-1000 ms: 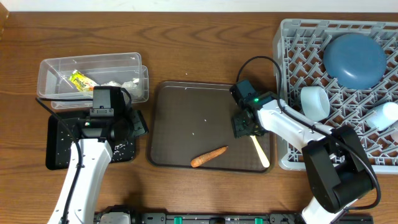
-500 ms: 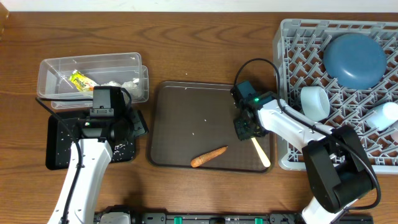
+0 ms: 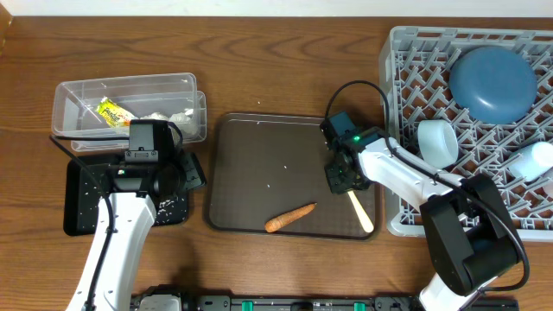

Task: Sort waste into correct bins and load items into the dishwasher rack
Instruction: 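Carry the yellow spoon right and drop it into the rack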

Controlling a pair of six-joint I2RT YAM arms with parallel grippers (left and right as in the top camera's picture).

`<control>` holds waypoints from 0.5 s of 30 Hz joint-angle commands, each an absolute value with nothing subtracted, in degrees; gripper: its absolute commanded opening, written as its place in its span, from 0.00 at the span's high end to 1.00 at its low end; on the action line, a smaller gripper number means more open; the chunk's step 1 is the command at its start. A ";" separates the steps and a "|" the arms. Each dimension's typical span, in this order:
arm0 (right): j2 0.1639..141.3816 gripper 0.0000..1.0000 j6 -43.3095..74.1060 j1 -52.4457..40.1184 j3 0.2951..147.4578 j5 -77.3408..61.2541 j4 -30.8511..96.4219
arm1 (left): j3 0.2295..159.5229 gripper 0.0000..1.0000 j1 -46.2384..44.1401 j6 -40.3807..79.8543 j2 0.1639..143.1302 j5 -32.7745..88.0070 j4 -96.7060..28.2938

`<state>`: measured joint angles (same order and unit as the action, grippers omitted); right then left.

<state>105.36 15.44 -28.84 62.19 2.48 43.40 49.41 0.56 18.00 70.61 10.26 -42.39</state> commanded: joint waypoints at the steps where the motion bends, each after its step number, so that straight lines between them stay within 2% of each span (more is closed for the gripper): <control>1: 106.52 0.73 15.18 -28.25 62.13 3.16 43.29 | 49.71 0.43 0.73 17.72 70.74 9.56 -42.61; 5: 106.52 0.72 15.22 -28.25 62.13 0.34 43.33 | 49.71 0.43 0.73 17.72 70.74 9.56 -42.61; 15: 106.32 0.80 16.27 -28.14 62.26 -1.65 43.03 | 49.71 0.43 0.73 17.72 70.74 9.56 -42.61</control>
<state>105.36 15.51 -28.73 62.22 1.58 43.35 49.41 0.56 18.00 70.61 10.26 -42.39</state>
